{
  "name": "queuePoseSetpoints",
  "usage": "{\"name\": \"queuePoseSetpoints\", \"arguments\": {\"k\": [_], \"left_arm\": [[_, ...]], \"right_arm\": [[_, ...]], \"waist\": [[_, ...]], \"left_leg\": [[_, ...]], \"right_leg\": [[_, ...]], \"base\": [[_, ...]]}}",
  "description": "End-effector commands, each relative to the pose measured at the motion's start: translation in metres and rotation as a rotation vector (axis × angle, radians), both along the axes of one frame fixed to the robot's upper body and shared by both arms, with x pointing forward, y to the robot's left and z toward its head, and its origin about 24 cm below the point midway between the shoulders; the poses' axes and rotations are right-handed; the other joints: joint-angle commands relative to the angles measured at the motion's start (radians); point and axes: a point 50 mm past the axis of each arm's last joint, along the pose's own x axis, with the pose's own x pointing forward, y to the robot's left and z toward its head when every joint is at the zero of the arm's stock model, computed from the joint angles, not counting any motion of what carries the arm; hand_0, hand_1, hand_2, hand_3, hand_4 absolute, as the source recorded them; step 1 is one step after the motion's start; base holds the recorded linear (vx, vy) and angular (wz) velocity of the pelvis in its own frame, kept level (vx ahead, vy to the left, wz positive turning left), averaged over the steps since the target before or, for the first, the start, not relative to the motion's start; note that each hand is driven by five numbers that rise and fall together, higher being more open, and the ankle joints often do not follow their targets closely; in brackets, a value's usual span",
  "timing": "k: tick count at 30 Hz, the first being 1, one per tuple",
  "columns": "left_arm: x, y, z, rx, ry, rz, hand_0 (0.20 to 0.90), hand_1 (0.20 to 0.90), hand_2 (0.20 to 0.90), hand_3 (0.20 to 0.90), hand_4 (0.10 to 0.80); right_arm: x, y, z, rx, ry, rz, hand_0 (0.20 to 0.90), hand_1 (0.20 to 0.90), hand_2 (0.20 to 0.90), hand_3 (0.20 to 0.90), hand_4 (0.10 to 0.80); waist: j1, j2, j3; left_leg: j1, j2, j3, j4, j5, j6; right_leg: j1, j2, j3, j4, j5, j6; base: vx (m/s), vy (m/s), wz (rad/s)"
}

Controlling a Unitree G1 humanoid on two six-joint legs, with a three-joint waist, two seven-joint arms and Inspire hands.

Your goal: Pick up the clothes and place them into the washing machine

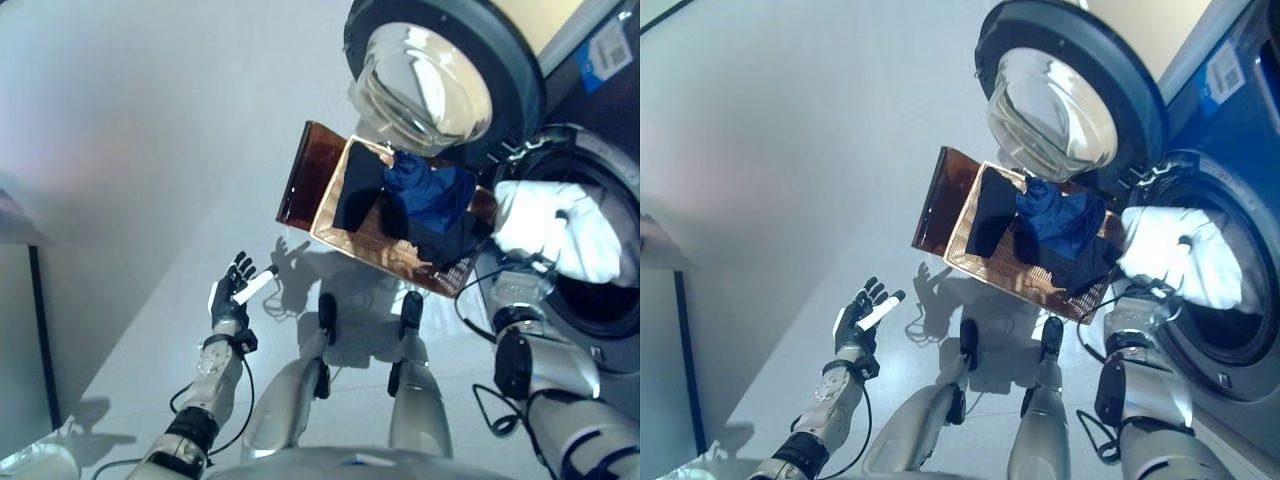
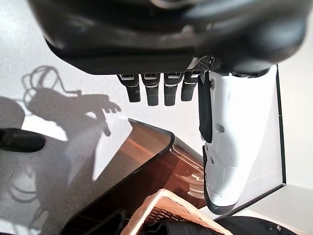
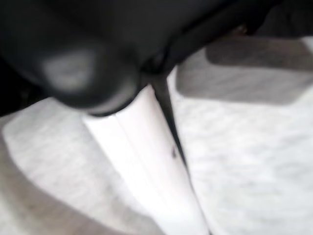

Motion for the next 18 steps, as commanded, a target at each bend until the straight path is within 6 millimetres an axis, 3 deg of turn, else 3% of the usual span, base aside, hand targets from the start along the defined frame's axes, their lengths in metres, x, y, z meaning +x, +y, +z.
{"name": "queuePoseSetpoints", "arguments": {"k": [1,9,18], "left_arm": [[0.012,0.003,0.028,-0.006,-0.157,-0.027,0.900,0.900,0.900,0.900,0.800],[0.005,0.004,0.034,-0.016,-0.185,-0.035,0.900,0.900,0.900,0.900,0.800],[0.001,0.015,0.039,0.006,-0.200,0.025,0.900,0.900,0.900,0.900,0.800]], "right_arm": [[-0.006,-0.048,0.074,-0.153,-0.140,-0.186,0.200,0.200,0.200,0.200,0.300],[-0.025,-0.083,0.132,-0.157,-0.179,-0.366,0.200,0.200,0.200,0.200,0.300],[-0.041,-0.096,0.146,-0.105,-0.146,-0.491,0.200,0.200,0.200,0.200,0.300]], "waist": [[0.011,-0.007,-0.013],[0.028,0.034,-0.030],[0.018,0.052,-0.039]], "left_leg": [[-0.040,0.010,-0.032,0.072,-0.068,-0.116],[-0.075,0.008,-0.034,0.018,-0.033,-0.129],[-0.096,0.003,-0.029,-0.004,-0.025,-0.132]], "right_leg": [[-0.040,-0.034,0.002,0.120,-0.081,0.028],[-0.109,-0.037,0.013,0.127,-0.075,0.032],[-0.157,-0.034,0.035,0.140,-0.074,0.028]], "base": [[0.000,0.000,0.00],[-0.001,0.002,0.01],[0.005,0.007,-0.04]]}}
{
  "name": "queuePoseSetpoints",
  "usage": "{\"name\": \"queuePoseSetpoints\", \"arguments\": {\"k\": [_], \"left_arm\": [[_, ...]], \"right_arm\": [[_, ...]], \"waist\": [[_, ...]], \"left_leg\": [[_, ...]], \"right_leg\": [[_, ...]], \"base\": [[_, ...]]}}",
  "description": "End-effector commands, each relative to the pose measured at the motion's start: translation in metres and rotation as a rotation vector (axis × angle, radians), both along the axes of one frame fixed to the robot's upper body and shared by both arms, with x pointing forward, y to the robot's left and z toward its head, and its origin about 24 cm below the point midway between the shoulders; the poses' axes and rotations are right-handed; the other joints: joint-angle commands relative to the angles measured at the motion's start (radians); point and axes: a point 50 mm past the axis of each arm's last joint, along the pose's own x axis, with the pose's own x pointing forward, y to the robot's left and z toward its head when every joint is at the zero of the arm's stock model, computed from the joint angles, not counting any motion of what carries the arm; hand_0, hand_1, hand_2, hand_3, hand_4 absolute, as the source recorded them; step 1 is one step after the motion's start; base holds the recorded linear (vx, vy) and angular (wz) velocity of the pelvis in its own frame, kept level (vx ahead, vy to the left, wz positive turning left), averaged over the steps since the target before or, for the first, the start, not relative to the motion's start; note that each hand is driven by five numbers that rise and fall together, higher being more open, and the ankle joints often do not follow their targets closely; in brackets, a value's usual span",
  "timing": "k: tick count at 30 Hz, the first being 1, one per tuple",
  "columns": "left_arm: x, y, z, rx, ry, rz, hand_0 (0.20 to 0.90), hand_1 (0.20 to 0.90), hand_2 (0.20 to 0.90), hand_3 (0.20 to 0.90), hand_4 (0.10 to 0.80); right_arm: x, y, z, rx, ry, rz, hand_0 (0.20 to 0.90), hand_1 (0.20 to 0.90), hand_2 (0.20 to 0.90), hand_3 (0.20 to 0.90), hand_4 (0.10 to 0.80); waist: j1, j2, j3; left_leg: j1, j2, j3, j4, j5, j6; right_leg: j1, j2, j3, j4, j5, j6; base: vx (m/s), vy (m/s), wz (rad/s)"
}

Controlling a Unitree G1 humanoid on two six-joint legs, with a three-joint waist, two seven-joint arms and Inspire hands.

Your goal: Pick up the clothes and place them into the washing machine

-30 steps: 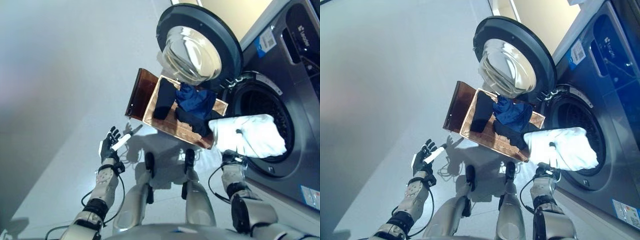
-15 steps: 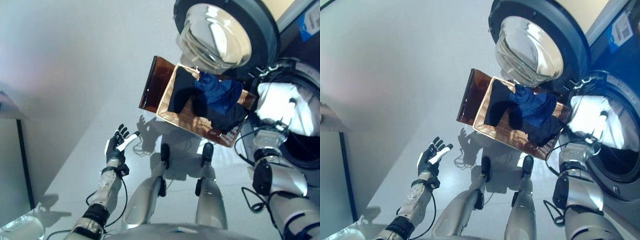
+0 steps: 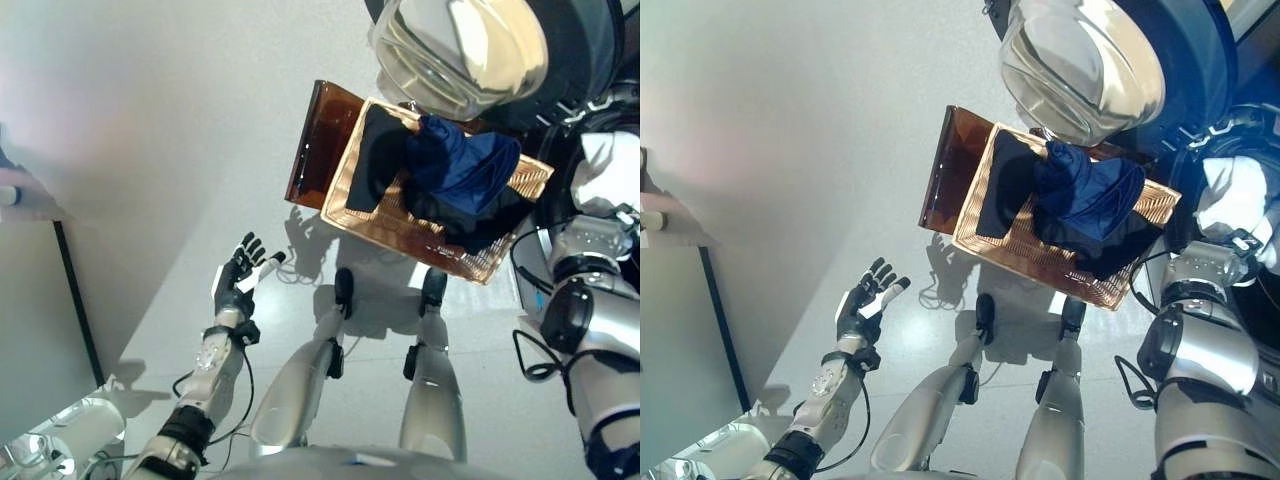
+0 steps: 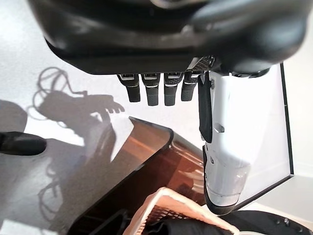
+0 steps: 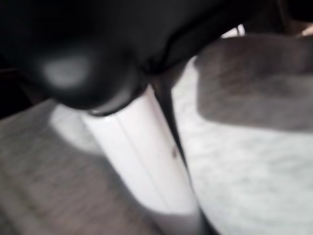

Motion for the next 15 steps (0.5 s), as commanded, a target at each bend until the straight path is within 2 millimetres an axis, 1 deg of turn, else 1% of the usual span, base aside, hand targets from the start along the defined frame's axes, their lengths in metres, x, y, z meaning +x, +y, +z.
{"name": "queuePoseSetpoints", "arguments": {"k": [1,5,11,12,14,15], "left_arm": [[-0.007,0.020,0.014,0.010,-0.083,0.082,0.900,0.900,0.900,0.900,0.800],[-0.007,0.023,0.015,0.015,-0.086,0.100,0.900,0.900,0.900,0.900,0.800],[-0.003,0.024,0.019,0.009,-0.108,0.117,0.900,0.900,0.900,0.900,0.800],[-0.003,0.025,0.019,0.012,-0.108,0.121,0.900,0.900,0.900,0.900,0.800],[-0.002,0.026,0.019,0.016,-0.111,0.121,0.900,0.900,0.900,0.900,0.800],[-0.002,0.026,0.019,0.019,-0.114,0.118,0.900,0.900,0.900,0.900,0.800]], "right_arm": [[-0.046,-0.056,0.069,-0.229,-0.038,-0.274,0.200,0.200,0.200,0.200,0.300],[-0.049,-0.056,0.053,-0.191,0.017,-0.275,0.200,0.200,0.200,0.200,0.300],[-0.045,-0.044,0.010,-0.141,0.073,-0.215,0.200,0.200,0.200,0.200,0.300],[-0.044,-0.043,0.008,-0.153,0.072,-0.196,0.200,0.200,0.200,0.200,0.300],[-0.047,-0.043,-0.004,-0.172,0.098,-0.164,0.200,0.200,0.200,0.200,0.300],[-0.048,-0.044,-0.005,-0.178,0.102,-0.157,0.200,0.200,0.200,0.200,0.300]], "waist": [[-0.012,0.000,-0.062],[-0.019,0.000,-0.056],[-0.037,-0.004,-0.042],[-0.039,-0.007,-0.043],[-0.044,-0.011,-0.044],[-0.044,-0.012,-0.045]], "left_leg": [[-0.011,0.017,-0.007,-0.003,-0.026,-0.131],[-0.023,0.017,0.004,0.008,-0.031,-0.127],[-0.044,0.010,0.022,0.053,-0.053,-0.118],[-0.049,0.009,0.025,0.059,-0.056,-0.117],[-0.058,0.004,0.033,0.078,-0.067,-0.113],[-0.061,0.002,0.035,0.084,-0.068,-0.113]], "right_leg": [[-0.059,-0.019,0.017,0.133,-0.076,0.024],[-0.073,-0.016,0.029,0.138,-0.076,0.023],[-0.086,-0.020,0.045,0.145,-0.072,0.022],[-0.089,-0.022,0.047,0.144,-0.070,0.022],[-0.093,-0.025,0.053,0.144,-0.067,0.023],[-0.093,-0.026,0.055,0.144,-0.065,0.024]], "base": [[-0.002,0.007,-0.11],[-0.004,0.007,-0.13],[-0.016,0.018,-0.11],[-0.024,0.027,-0.09],[-0.019,0.032,-0.09],[-0.011,0.025,-0.04]]}}
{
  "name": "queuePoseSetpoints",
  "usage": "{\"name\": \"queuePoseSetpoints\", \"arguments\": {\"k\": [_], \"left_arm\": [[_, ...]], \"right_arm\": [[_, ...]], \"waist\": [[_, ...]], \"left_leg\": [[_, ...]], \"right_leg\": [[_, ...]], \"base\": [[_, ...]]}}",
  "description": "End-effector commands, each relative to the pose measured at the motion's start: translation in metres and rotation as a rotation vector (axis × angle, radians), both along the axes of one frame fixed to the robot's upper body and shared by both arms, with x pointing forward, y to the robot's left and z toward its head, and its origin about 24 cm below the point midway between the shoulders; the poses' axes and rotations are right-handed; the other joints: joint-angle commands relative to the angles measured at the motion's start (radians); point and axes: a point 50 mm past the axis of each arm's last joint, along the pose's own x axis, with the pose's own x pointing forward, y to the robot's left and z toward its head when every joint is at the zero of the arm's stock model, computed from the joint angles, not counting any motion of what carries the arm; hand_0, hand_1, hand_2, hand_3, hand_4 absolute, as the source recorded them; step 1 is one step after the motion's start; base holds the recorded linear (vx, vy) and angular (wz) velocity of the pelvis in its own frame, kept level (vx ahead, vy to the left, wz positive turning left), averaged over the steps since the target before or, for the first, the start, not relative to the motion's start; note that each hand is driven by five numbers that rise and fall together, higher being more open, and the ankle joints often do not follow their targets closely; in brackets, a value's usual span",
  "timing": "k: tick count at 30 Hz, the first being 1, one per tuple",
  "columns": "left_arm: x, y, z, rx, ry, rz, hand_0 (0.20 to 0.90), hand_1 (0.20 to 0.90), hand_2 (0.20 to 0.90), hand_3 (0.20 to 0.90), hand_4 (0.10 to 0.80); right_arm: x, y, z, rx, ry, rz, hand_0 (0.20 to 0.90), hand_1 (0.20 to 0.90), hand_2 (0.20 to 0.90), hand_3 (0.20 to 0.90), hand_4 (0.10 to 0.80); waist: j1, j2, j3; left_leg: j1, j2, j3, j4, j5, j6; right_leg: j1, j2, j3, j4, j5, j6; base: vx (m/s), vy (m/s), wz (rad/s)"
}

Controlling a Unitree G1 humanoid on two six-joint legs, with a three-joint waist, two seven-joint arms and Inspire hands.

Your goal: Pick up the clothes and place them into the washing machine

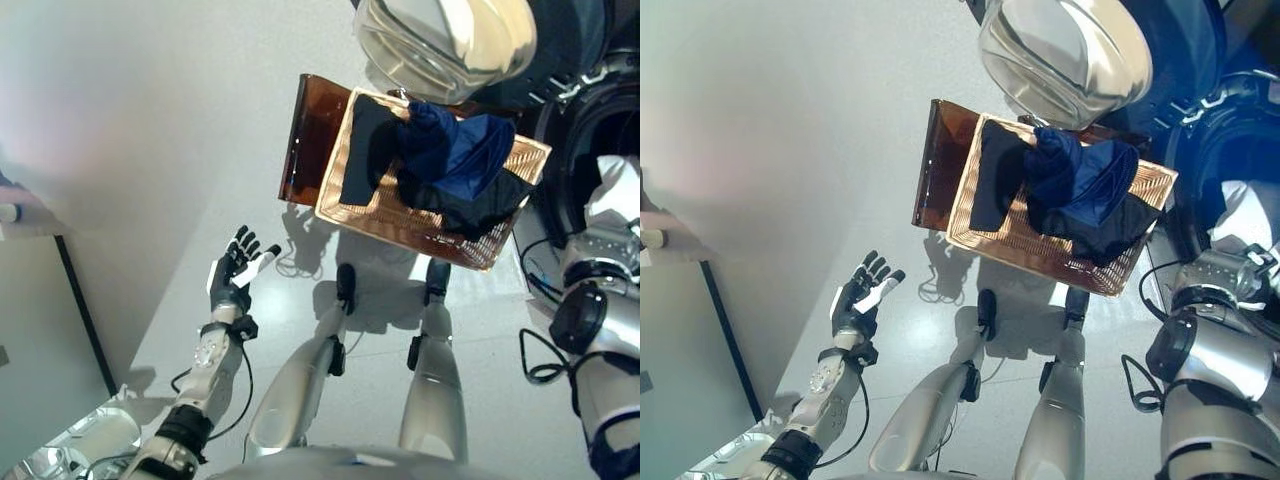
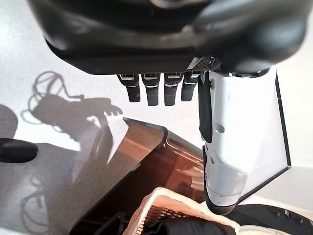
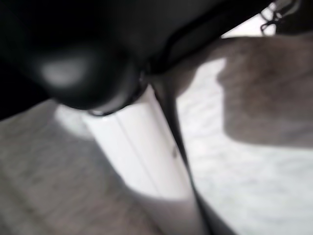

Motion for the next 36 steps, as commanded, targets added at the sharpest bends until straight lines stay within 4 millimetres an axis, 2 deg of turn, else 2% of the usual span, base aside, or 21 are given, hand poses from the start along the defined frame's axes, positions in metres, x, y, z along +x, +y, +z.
{"name": "queuePoseSetpoints", "arguments": {"k": [1,5,11,18,30,31,36], "left_arm": [[-0.004,0.024,0.014,0.017,-0.100,0.092,0.900,0.900,0.900,0.900,0.800],[-0.003,0.029,0.012,0.027,-0.094,0.100,0.900,0.900,0.900,0.900,0.800],[-0.008,0.036,0.007,0.036,-0.081,0.090,0.900,0.900,0.900,0.900,0.800],[-0.007,0.036,0.005,0.034,-0.069,0.077,0.900,0.900,0.900,0.900,0.800],[-0.011,0.041,0.006,0.036,-0.074,0.094,0.900,0.900,0.900,0.900,0.800],[-0.012,0.041,0.005,0.032,-0.075,0.093,0.900,0.900,0.900,0.900,0.800],[-0.014,0.042,-0.001,0.024,-0.044,0.103,0.900,0.900,0.900,0.900,0.800]], "right_arm": [[-0.029,-0.036,0.024,-0.219,0.014,-0.105,0.200,0.200,0.200,0.200,0.300],[-0.040,-0.045,0.024,-0.257,0.039,-0.114,0.200,0.200,0.200,0.200,0.300],[-0.046,-0.062,0.059,-0.370,0.056,-0.116,0.200,0.200,0.200,0.200,0.300],[-0.051,-0.069,0.078,-0.389,0.036,-0.157,0.200,0.200,0.200,0.200,0.300],[-0.059,-0.080,0.118,-0.474,0.050,-0.180,0.200,0.200,0.200,0.200,0.300],[-0.063,-0.083,0.129,-0.493,0.027,-0.201,0.200,0.200,0.200,0.200,0.300],[-0.073,-0.087,0.149,-0.482,-0.058,-0.284,0.200,0.200,0.200,0.200,0.300]], "waist": [[-0.014,-0.009,-0.048],[-0.026,-0.012,-0.052],[-0.017,-0.002,-0.076],[-0.007,0.014,-0.089],[-0.007,0.036,-0.110],[-0.007,0.038,-0.114],[-0.009,0.045,-0.125]], "left_leg": [[-0.044,0.019,0.031,0.089,-0.070,-0.112],[-0.063,0.007,0.046,0.130,-0.090,-0.107],[-0.075,0.001,0.070,0.137,-0.102,-0.098],[-0.069,0.005,0.076,0.128,-0.102,-0.094],[-0.043,0.006,0.082,0.084,-0.089,-0.105],[-0.037,0.009,0.082,0.072,-0.084,-0.110],[-0.017,0.015,0.080,0.046,-0.073,-0.119]], "right_leg": [[-0.028,-0.014,0.015,0.101,-0.070,0.015],[-0.038,-0.023,0.028,0.108,-0.065,0.019],[-0.058,-0.025,0.058,0.112,-0.062,0.023],[-0.059,-0.023,0.071,0.103,-0.066,0.026],[-0.057,-0.017,0.078,0.100,-0.073,0.021],[-0.057,-0.014,0.082,0.100,-0.076,0.020],[-0.052,-0.006,0.083,0.105,-0.086,0.017]], "base": [[-0.031,0.030,-0.05],[-0.028,0.047,-0.10],[0.005,0.036,-0.15],[0.023,-0.024,-0.03],[0.042,-0.019,0.02],[0.029,-0.035,0.00],[0.027,-0.025,-0.01]]}}
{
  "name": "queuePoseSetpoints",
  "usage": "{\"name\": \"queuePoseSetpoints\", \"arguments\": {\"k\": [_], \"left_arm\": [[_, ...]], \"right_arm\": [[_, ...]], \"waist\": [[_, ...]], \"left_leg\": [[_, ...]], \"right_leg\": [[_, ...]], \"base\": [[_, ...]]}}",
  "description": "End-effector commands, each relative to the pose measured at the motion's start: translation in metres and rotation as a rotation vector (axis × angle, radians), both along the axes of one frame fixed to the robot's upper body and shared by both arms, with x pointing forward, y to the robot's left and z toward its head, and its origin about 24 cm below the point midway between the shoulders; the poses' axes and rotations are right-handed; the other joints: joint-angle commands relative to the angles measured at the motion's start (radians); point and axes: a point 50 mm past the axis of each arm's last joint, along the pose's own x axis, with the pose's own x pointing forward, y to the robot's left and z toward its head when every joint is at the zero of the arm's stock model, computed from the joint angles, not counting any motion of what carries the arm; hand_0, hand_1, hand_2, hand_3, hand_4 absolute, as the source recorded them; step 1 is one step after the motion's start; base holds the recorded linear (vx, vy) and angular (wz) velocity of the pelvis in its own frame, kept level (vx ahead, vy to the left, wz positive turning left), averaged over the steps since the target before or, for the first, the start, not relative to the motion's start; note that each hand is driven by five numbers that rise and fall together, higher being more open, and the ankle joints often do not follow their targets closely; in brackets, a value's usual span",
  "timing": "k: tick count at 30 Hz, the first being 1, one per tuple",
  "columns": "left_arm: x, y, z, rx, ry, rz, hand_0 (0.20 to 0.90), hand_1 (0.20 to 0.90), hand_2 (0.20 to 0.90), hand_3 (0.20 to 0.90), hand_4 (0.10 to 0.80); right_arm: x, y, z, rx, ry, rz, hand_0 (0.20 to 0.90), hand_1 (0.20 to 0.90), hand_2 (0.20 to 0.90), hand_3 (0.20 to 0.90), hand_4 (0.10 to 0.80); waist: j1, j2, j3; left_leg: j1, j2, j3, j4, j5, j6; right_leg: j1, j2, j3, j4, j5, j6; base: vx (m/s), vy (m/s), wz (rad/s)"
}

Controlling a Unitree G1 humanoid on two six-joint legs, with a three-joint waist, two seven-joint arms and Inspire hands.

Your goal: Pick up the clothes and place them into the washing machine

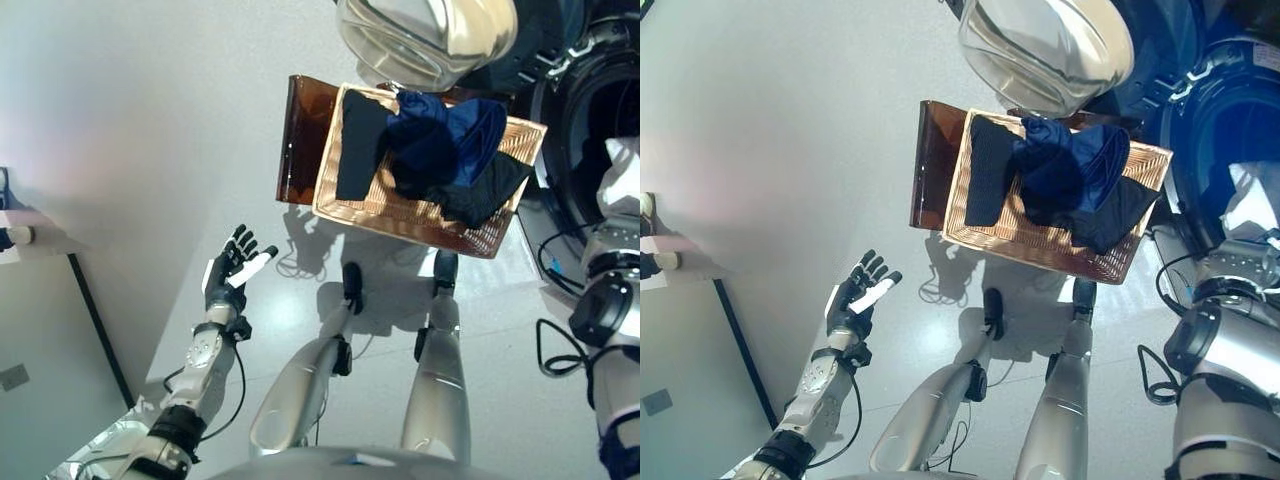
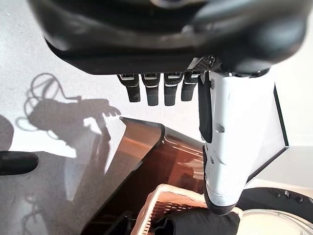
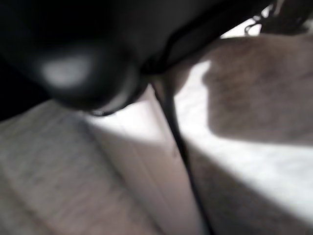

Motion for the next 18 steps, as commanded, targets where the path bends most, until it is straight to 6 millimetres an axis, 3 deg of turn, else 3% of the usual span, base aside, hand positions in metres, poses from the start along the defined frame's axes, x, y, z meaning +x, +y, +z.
{"name": "queuePoseSetpoints", "arguments": {"k": [1,7,10,18], "left_arm": [[-0.014,0.032,-0.001,0.002,-0.030,0.133,0.900,0.900,0.900,0.900,0.800],[-0.015,0.030,-0.003,0.003,-0.022,0.133,0.900,0.900,0.900,0.900,0.800],[-0.016,0.029,-0.005,-0.003,-0.016,0.134,0.900,0.900,0.900,0.900,0.800],[-0.016,0.037,-0.003,-0.004,-0.023,0.168,0.900,0.900,0.900,0.900,0.800]], "right_arm": [[-0.073,-0.061,0.100,-0.378,-0.049,-0.336,0.200,0.200,0.200,0.200,0.300],[-0.075,-0.060,0.112,-0.375,-0.067,-0.368,0.200,0.200,0.200,0.200,0.300],[-0.071,-0.054,0.129,-0.445,-0.128,-0.359,0.200,0.200,0.200,0.200,0.300],[-0.073,-0.052,0.139,-0.519,-0.152,-0.357,0.200,0.200,0.200,0.200,0.300]], "waist": [[-0.026,0.019,-0.110],[-0.029,0.027,-0.122],[-0.036,0.029,-0.128],[-0.044,0.024,-0.132]], "left_leg": [[0.002,0.044,0.008,0.041,-0.069,-0.123],[0.022,0.049,0.007,0.015,-0.062,-0.128],[0.031,0.049,0.008,0.010,-0.061,-0.130],[0.035,0.045,0.008,0.019,-0.067,-0.130]], "right_leg": [[0.037,0.017,-0.010,0.029,-0.074,-0.001],[0.042,0.023,-0.011,0.028,-0.078,-0.002],[0.048,0.026,-0.013,0.027,-0.078,-0.002],[0.056,0.024,-0.015,0.026,-0.076,-0.003]], "base": [[0.022,-0.020,-0.04],[0.009,-0.006,-0.01],[0.000,0.004,-0.01],[-0.001,0.001,-0.01]]}}
